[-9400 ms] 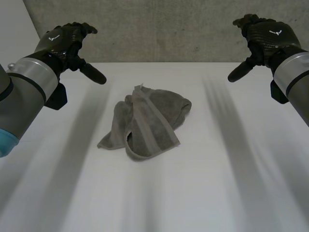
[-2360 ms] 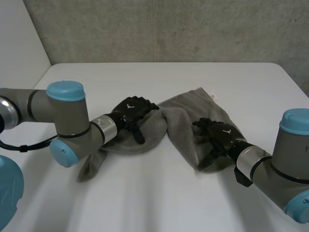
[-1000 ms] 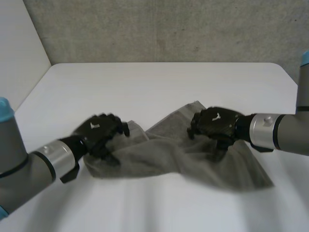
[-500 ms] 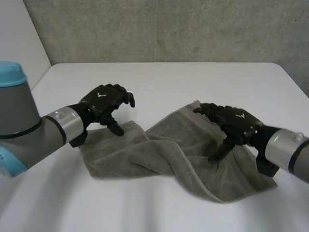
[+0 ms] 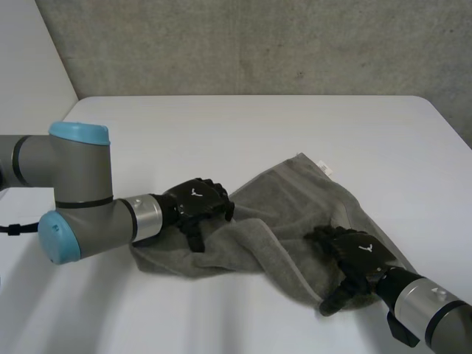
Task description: Fold the towel.
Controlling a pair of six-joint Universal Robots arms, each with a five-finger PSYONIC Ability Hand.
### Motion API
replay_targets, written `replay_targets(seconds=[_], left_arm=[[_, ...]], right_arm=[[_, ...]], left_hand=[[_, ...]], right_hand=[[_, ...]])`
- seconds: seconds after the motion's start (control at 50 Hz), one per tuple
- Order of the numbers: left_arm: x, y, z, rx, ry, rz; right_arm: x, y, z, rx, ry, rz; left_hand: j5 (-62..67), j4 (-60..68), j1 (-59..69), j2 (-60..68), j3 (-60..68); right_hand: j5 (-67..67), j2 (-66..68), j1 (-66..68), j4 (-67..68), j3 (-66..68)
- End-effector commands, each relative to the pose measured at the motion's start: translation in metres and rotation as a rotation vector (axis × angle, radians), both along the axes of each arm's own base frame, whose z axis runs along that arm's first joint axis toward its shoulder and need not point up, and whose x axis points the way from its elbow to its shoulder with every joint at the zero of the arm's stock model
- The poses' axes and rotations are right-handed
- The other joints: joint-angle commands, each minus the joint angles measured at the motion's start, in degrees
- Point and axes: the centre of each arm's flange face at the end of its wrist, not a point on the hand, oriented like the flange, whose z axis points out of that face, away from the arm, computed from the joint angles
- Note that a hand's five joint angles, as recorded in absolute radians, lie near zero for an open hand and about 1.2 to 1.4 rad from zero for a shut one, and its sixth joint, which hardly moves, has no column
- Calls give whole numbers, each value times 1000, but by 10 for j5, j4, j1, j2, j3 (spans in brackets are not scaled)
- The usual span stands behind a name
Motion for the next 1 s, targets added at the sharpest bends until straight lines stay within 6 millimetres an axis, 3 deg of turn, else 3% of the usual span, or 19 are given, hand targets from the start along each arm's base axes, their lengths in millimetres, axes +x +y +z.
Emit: replay_targets(seconds=[0.02,0.04,0.08,0.1,0.12,0.14,0.18,0.4,0.42,0.46,0.5,0.66,0.72,0.8,0.84,0.88,0.96,0.98,1.0], left_arm=[[-4,4,1,6,5,-17],[-4,4,2,6,4,-18],[-3,4,3,4,2,-18],[-3,4,5,-2,1,-21],[-3,4,7,-12,1,-21],[-3,4,7,-12,1,-21],[0,0,20,-45,13,-9],[7,2,63,-137,58,15],[10,1,75,-165,71,26],[15,-2,86,-189,88,48],[24,-11,103,-218,133,99],[39,0,119,-154,232,187],[44,8,116,-130,235,201],[55,36,96,-48,242,232],[57,46,85,-15,251,242],[58,63,63,50,275,259],[57,75,50,104,305,270],[55,80,46,127,313,271],[55,80,46,128,313,271]], right_arm=[[13,9,-11,18,14,60],[13,9,-11,18,14,61],[17,7,-10,-2,15,81],[17,7,-10,-2,15,81],[19,4,-8,-21,16,87],[19,4,-8,-21,16,87],[22,-5,0,-71,12,101],[31,-49,51,-264,-31,103],[31,-49,52,-264,-31,103],[33,-57,63,-295,-42,110],[38,-72,88,-350,-66,142],[53,-90,129,-464,-108,227],[59,-100,128,-485,-103,261],[70,-102,121,-483,-93,312],[76,-98,113,-455,-88,348],[92,-83,90,-355,-65,434],[101,-68,70,-296,-2,504],[103,-64,62,-286,34,525],[103,-64,62,-286,35,525]], left_hand=[[9,-32,-22,-10,-28],[27,-32,-4,8,-28],[80,-32,49,60,-28],[183,-32,152,164,-28],[331,-32,300,311,-28],[332,-32,301,313,-28],[514,-32,483,495,-28],[515,-32,484,496,-28],[515,-32,484,496,-28],[515,-32,484,496,-28],[515,-32,484,496,-28],[515,-32,484,496,-28],[515,-32,484,496,-28],[515,-32,484,496,-28],[515,-32,484,496,-28],[515,-32,484,496,-28],[515,-32,484,496,-28],[515,-32,484,496,-28],[515,-32,484,496,-28]], right_hand=[[162,180,177,-38,-23],[163,181,178,-38,-23],[439,457,454,-38,-23],[441,459,455,-38,-23],[616,634,630,-38,-23],[617,635,632,-38,-23],[657,675,672,-38,-23],[657,675,672,-38,-23],[657,675,672,-38,-23],[657,675,672,-38,-23],[657,675,672,-38,-23],[657,675,672,-38,-23],[657,675,672,-38,-23],[657,675,672,-38,-23],[657,675,672,-38,-23],[657,675,672,-38,-23],[657,675,672,-38,-23],[568,586,582,-38,-23],[567,585,581,-38,-23]])
